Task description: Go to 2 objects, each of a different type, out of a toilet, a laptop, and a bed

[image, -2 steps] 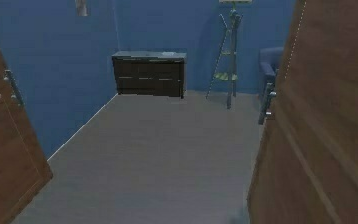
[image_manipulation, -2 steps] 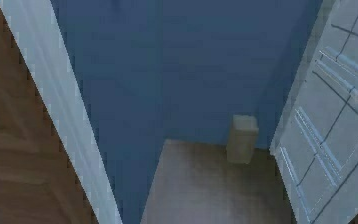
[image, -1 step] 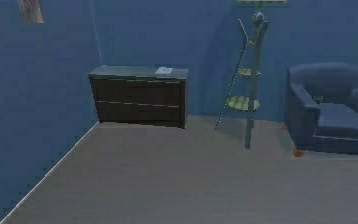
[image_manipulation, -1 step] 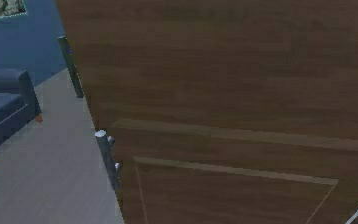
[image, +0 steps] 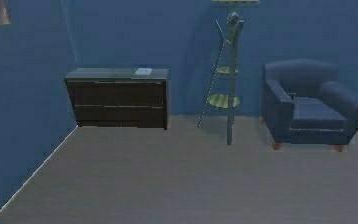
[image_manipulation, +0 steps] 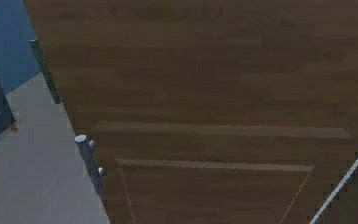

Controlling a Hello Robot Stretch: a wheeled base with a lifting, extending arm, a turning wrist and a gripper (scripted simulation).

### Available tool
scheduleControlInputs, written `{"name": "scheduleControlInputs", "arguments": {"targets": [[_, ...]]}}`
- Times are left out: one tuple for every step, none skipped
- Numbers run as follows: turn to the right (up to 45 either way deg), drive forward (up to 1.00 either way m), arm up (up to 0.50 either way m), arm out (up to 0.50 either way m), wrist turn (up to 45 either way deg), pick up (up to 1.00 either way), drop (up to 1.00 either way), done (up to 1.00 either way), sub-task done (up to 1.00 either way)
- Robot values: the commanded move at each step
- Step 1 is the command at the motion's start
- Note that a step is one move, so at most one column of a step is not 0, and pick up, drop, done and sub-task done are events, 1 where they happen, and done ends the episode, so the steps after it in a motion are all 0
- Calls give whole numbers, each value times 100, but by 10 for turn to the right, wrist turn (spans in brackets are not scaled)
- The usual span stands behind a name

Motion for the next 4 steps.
{"name": "scheduleControlInputs", "arguments": {"targets": [[0, 40, 0, 0, 0, 0, 0, 0, 0], [450, 0, 0, 0, 0, 0, 0, 0, 0], [0, 55, 0, 0, 0, 0, 0, 0, 0], [210, 0, 0, 0, 0, 0, 0, 0, 0]]}}
